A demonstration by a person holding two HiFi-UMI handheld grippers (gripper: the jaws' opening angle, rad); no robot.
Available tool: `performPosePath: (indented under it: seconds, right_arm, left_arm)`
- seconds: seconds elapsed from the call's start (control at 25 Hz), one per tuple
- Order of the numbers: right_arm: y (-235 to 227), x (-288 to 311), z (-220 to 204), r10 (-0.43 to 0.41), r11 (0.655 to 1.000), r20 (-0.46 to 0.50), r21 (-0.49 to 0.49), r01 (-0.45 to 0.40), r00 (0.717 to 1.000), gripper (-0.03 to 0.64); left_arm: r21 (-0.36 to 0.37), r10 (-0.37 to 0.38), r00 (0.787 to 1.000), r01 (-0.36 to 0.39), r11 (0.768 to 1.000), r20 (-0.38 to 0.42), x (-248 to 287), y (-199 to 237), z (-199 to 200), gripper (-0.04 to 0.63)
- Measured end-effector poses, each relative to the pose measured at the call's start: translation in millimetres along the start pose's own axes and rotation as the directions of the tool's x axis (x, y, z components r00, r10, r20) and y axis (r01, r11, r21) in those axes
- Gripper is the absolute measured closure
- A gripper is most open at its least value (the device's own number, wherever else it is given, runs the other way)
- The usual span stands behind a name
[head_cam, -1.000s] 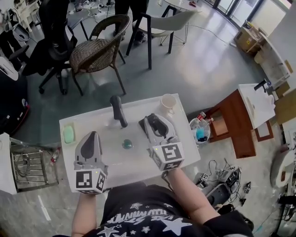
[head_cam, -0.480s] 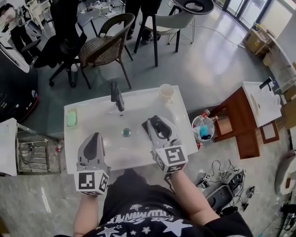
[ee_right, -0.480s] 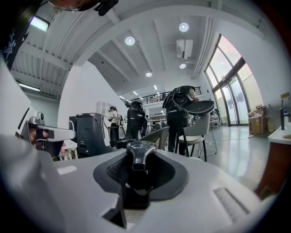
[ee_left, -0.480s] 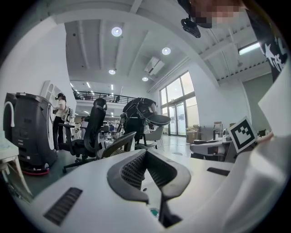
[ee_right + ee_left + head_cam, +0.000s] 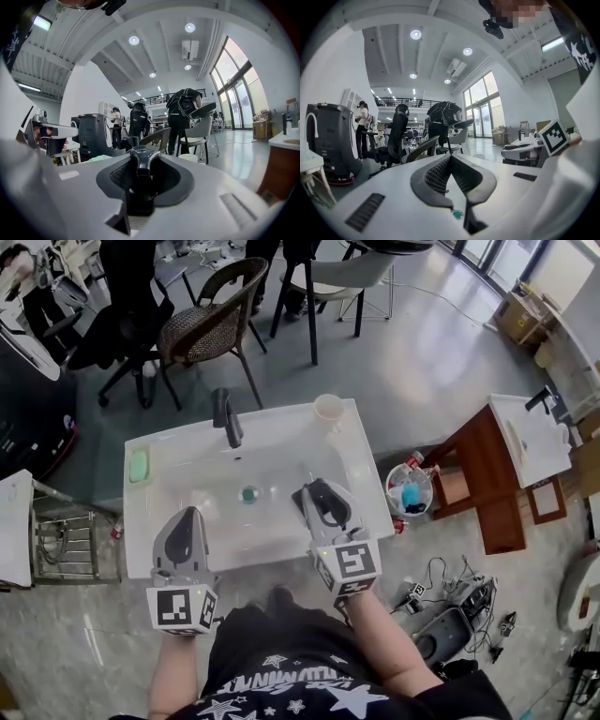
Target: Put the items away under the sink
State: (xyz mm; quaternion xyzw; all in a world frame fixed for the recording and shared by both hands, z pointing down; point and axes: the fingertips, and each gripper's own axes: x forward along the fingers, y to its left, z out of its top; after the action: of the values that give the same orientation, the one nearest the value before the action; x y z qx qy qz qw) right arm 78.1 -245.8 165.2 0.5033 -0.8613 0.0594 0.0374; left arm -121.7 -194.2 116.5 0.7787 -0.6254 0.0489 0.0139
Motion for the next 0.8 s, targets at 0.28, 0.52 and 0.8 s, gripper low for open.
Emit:
performPosePath:
  seconds: [0.28,0.52,0.8]
  right_arm:
    - [-2,-11,-10,-0.056,0.998,-0.012,-0.013,0.056,0.998,0.526]
    - [20,-34,-9,-0.099,0.995,-0.004,0.002,0.099,0.995,0.526]
    - [64,-77,-22,-0.109,0.994,-0.017,0.008,0.109,0.994,0.527]
  left_arm:
    - [-0.008,-0.037,0.999,0.037,0.999,0.008,2,-11,-7,0.586]
    - [-0.044,-0.055,0.998,0.054,0.998,-0.023,-43,-6,-21,0.586]
    - [-0.054,-0.055,0.998,0.053,0.997,-0.036,-99,9,-32,0.586]
